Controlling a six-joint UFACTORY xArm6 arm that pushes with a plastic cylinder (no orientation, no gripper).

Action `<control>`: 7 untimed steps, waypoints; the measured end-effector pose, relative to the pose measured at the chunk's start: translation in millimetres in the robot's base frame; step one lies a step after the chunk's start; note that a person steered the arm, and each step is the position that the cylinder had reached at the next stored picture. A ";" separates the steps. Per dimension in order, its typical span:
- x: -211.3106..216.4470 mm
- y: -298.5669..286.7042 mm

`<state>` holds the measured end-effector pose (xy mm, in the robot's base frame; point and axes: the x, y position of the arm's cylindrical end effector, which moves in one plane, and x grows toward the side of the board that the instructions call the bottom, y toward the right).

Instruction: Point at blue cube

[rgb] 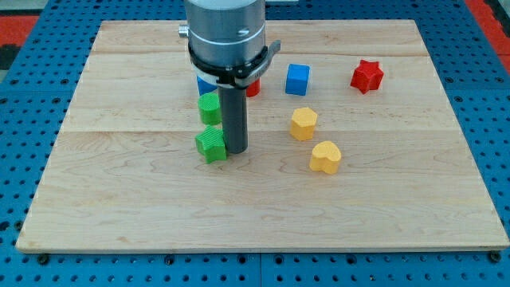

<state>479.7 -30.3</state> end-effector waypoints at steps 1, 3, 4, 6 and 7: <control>4.0 0.0; 100.5 69.8; 108.6 156.2; -52.0 253.6; -61.1 250.3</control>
<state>418.6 220.0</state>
